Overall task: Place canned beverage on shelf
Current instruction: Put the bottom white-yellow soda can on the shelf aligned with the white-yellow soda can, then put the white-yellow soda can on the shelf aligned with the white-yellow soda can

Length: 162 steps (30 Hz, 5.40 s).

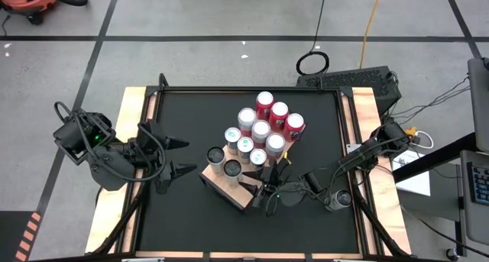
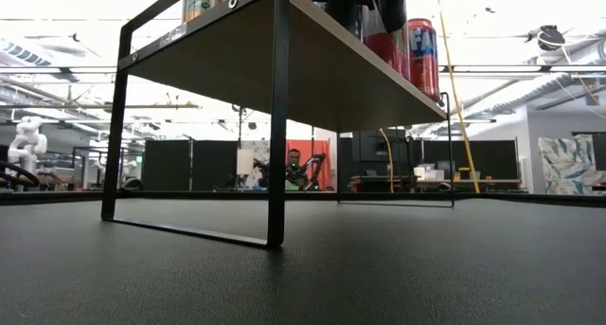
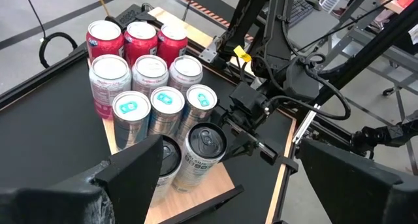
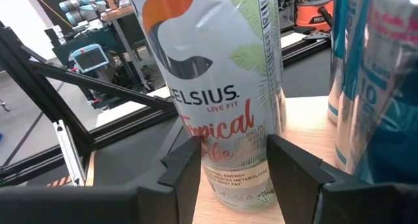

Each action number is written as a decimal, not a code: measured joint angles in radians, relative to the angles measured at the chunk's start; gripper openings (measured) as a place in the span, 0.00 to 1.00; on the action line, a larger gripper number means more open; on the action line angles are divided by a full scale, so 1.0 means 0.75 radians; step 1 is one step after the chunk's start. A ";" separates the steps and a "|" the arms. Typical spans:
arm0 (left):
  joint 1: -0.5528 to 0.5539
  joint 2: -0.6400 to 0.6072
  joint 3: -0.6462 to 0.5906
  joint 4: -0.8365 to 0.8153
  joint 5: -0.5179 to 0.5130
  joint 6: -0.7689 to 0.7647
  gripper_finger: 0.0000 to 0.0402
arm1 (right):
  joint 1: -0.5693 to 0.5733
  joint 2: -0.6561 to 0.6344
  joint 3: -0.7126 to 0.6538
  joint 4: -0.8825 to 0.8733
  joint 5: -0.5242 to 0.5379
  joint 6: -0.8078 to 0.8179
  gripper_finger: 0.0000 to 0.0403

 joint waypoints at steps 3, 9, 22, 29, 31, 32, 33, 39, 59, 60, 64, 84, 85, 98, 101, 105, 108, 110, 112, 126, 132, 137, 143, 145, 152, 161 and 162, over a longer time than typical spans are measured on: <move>0.000 0.000 0.000 0.000 0.000 0.000 0.90 | 0.000 0.000 0.000 0.010 0.000 0.000 0.37; 0.000 0.000 0.000 0.000 0.000 0.001 0.90 | -0.002 0.000 0.000 0.021 0.000 -0.006 0.37; 0.000 0.000 0.000 0.000 -0.001 0.004 0.90 | -0.009 0.000 0.000 0.037 -0.036 -0.023 0.37; 0.000 0.000 0.000 0.000 -0.001 0.003 0.90 | -0.014 0.000 0.000 0.050 -0.035 -0.036 0.37; 0.000 0.000 0.000 0.000 -0.001 0.003 0.90 | -0.015 0.000 0.000 0.050 -0.035 -0.039 0.37; 0.000 0.000 0.000 0.000 -0.001 0.003 0.90 | -0.015 0.000 0.000 0.050 -0.035 -0.041 0.37; 0.000 0.000 0.000 0.000 -0.001 0.003 0.90 | -0.015 0.000 0.000 0.050 -0.036 -0.041 0.37; 0.000 0.000 0.000 0.000 -0.002 0.003 0.90 | -0.015 0.000 0.000 0.050 -0.036 -0.047 0.37; 0.000 0.000 0.000 -0.009 -0.002 -0.018 0.90 | 0.111 0.019 0.226 -0.171 0.143 -0.280 0.34; 0.000 0.000 0.000 -0.012 -0.002 -0.018 0.90 | 0.106 0.024 0.230 -0.168 0.143 -0.276 0.33; 0.000 0.000 0.000 -0.023 -0.002 -0.020 0.90 | 0.094 0.063 0.247 -0.170 0.147 -0.268 0.30; 0.000 0.000 0.000 -0.028 0.001 -0.029 0.90 | 0.086 0.099 0.266 -0.241 0.151 -0.240 0.20; 0.000 0.000 0.000 -0.029 0.002 -0.028 0.90 | 0.084 0.099 0.266 -0.241 0.151 -0.239 0.20; 0.000 0.000 0.000 -0.029 0.004 -0.024 0.90 | 0.039 0.099 0.266 -0.242 0.148 -0.240 0.20; 0.000 0.000 0.000 -0.030 0.004 -0.025 0.90 | 0.044 0.099 0.266 -0.241 0.148 -0.239 0.20; 0.000 0.000 0.000 -0.038 0.004 -0.025 0.90 | 0.071 0.087 0.266 -0.246 0.147 -0.240 0.20; 0.000 0.000 0.000 -0.042 0.005 -0.025 0.90 | 0.095 0.046 0.266 -0.262 0.146 -0.240 0.20; 0.000 0.000 0.000 -0.042 0.019 -0.020 0.90 | 0.110 0.004 0.266 -0.291 0.146 -0.240 0.20; 0.000 0.000 0.000 -0.043 0.042 -0.019 0.90 | 0.134 -0.054 0.266 -0.331 0.144 -0.239 0.20; 0.000 0.000 0.000 -0.031 0.064 0.123 0.90 | 0.245 -0.304 0.828 -1.632 -0.422 0.406 0.20; 0.000 0.000 0.000 -0.028 0.064 0.120 0.90 | 0.273 -0.303 1.076 -2.202 -0.737 0.640 0.21; 0.013 0.009 0.000 -0.003 0.064 0.119 0.90 | 0.312 -0.306 1.136 -2.514 -0.889 0.674 0.27; 0.013 0.040 0.000 0.001 0.065 0.120 0.90 | 0.334 -0.313 1.078 -2.537 -0.943 0.689 0.36; 0.013 0.054 0.000 0.005 0.070 0.120 0.90 | 0.343 -0.314 1.053 -2.538 -0.940 0.665 0.40; 0.013 0.081 0.000 0.007 0.079 0.119 0.90 | 0.385 -0.376 0.869 -2.540 -0.972 0.548 0.52; 0.007 0.083 0.000 0.014 0.105 0.112 0.90 | 0.386 -0.555 0.531 -2.459 -1.012 0.558 0.71; 0.007 0.083 0.000 0.014 0.105 0.112 0.90 | 0.386 -0.568 0.495 -2.436 -1.019 0.573 0.73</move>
